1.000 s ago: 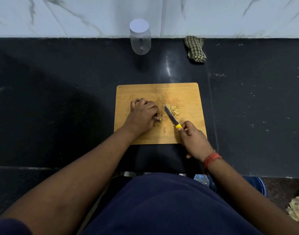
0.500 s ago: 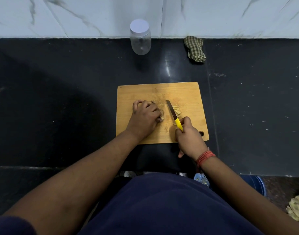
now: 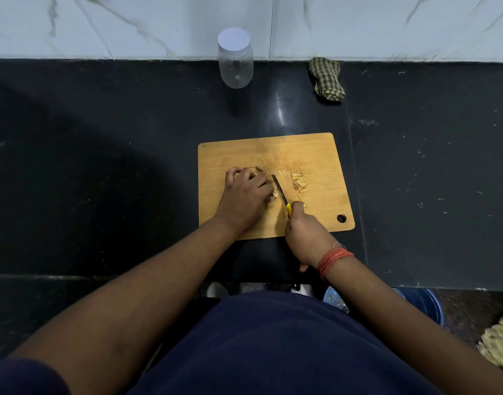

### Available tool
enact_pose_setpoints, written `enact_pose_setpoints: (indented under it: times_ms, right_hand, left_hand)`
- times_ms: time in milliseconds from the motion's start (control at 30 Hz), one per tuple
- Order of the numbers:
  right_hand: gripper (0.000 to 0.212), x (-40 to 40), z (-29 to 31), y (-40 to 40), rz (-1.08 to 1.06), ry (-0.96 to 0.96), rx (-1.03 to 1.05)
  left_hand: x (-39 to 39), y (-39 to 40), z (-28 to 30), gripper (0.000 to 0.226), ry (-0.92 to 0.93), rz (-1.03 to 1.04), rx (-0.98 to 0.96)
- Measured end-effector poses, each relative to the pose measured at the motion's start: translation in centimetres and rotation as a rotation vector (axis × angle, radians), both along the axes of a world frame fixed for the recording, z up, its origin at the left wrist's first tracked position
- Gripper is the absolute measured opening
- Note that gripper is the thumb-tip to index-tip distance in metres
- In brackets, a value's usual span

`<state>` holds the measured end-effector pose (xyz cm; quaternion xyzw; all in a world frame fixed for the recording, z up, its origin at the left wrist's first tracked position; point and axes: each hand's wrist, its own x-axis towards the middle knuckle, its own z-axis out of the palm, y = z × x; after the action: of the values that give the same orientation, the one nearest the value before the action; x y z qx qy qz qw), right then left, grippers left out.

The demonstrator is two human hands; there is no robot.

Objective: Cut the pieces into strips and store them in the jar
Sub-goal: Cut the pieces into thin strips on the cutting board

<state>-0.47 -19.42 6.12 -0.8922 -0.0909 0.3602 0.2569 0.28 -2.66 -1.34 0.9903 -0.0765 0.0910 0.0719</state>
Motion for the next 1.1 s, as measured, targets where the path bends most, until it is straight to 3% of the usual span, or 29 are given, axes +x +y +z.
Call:
enact_pose_setpoints:
  times_ms: [367, 467, 500, 567, 633, 867, 1100]
  right_hand:
    - [0.039, -0.1, 0.2, 1.1, 0.006, 0.049, -0.113]
    - [0.068, -0.5, 0.0, 1.1, 0.068, 0.132, -0.199]
    - [0.062, -0.7, -0.2, 1.0, 0.061, 0.136, -0.187]
    - [0.026, -1.1, -0.3, 0.7, 0.042, 0.082, -0.155]
    - [0.014, -1.5, -0.1, 0.3, 0.05, 0.025, -0.149]
    - [0.013, -3.6, -0.3, -1.6, 0.089, 0.05, -0.173]
    - [0.032, -3.2, 1.1, -2.8, -0.054, 0.071, -0.032]
  left_hand:
    - [-0.1, -0.6, 0.5, 0.019, 0.004, 0.037, 0.05]
    - [-0.1, -0.9, 0.7, 0.02, 0.018, 0.051, 0.071]
    - [-0.1, -1.0, 0.7, 0.021, 0.02, 0.058, 0.073]
    - [-0.2, -1.1, 0.7, 0.021, 0.024, 0.072, 0.069]
    - [-0.3, -1.2, 0.8, 0.022, 0.029, 0.08, 0.065]
    - [-0.4, -1.5, 0.9, 0.021, 0.056, 0.122, 0.059]
    - [-0.6, -1.4, 0.9, 0.024, 0.102, 0.135, -0.014]
